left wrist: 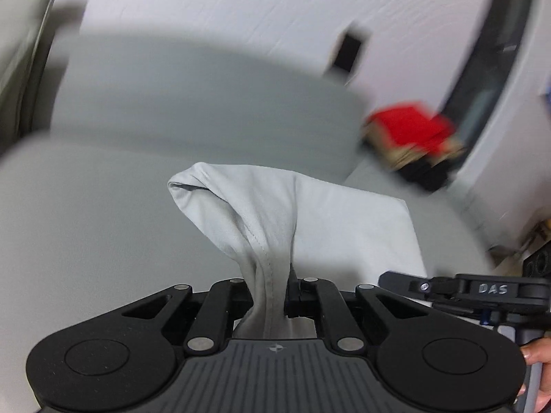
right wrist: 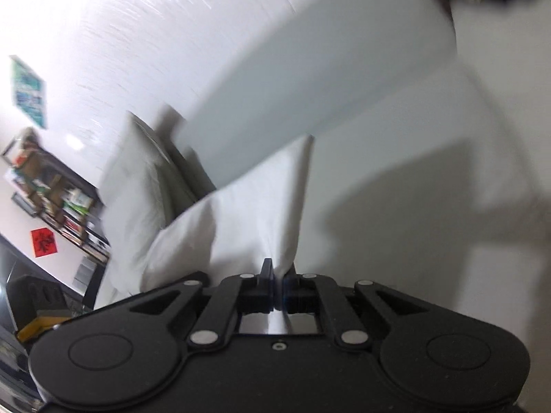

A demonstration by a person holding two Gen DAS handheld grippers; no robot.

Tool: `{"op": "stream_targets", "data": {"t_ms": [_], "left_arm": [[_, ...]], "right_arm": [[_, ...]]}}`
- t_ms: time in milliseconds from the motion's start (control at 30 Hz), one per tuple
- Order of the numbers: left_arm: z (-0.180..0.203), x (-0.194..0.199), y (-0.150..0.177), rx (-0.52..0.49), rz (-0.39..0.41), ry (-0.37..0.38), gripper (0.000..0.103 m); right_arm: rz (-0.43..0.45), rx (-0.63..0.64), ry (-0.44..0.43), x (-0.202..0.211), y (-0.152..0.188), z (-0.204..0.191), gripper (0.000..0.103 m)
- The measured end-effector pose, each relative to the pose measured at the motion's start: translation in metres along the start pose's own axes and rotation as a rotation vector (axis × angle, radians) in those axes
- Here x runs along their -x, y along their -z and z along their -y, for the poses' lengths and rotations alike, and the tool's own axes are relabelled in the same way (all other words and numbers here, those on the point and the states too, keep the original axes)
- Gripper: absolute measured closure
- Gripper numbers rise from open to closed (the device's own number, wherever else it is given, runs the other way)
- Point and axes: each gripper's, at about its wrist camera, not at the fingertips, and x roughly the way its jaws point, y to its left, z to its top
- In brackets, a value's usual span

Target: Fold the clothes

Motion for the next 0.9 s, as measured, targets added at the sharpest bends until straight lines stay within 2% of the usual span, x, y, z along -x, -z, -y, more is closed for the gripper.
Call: {"op": "stream_targets", "data": {"t_ms": [100,200,333,400,467,533,633,767,867,900], "left_arm": [[0.065,0.038,-0.012,-0.113,0.114,0.071,0.096],[0.124,0.055,-0.022,-0.177,0.165,0.180,0.095],[0.186,0.049,-0.037,-0.146,0.138,0.378,0.095],[0.209,0.037,-0.043,-0.102,0.095,0.490,0.095],[0.229,0.013,-0.047,-0.059,0.040,0.568,0.095],[0.247,-0.021,-0.045,-0.033,-0.023,0.599,0.095],[0.268,-0.087,-0.033,-0.041,-0.132,0.568,0.095],[0.272,-0.170,-0.013,-0.071,-0.246,0.487,0.096],[0.272,-0.227,-0.011,-0.102,-0.266,0.444,0.095],[0.271,-0.247,-0.011,-0.110,-0.284,0.414,0.088]], "right_arm": [[0.140,0.022,0.000,0.083,-0.006,-0.009,0.099],[0.272,0.039,0.037,0.165,-0.013,-0.011,0.099],[0.399,0.031,0.119,0.257,-0.025,0.001,0.099],[0.445,0.021,0.153,0.293,-0.029,0.006,0.099],[0.488,0.022,0.196,0.316,-0.032,0.011,0.099],[0.504,0.002,0.241,0.326,-0.041,0.030,0.099],[0.461,-0.052,0.327,0.311,-0.062,0.085,0.099],[0.360,-0.089,0.447,0.263,-0.100,0.163,0.099],[0.313,-0.074,0.522,0.224,-0.135,0.202,0.099],[0.297,-0.075,0.554,0.211,-0.145,0.214,0.099]]}}
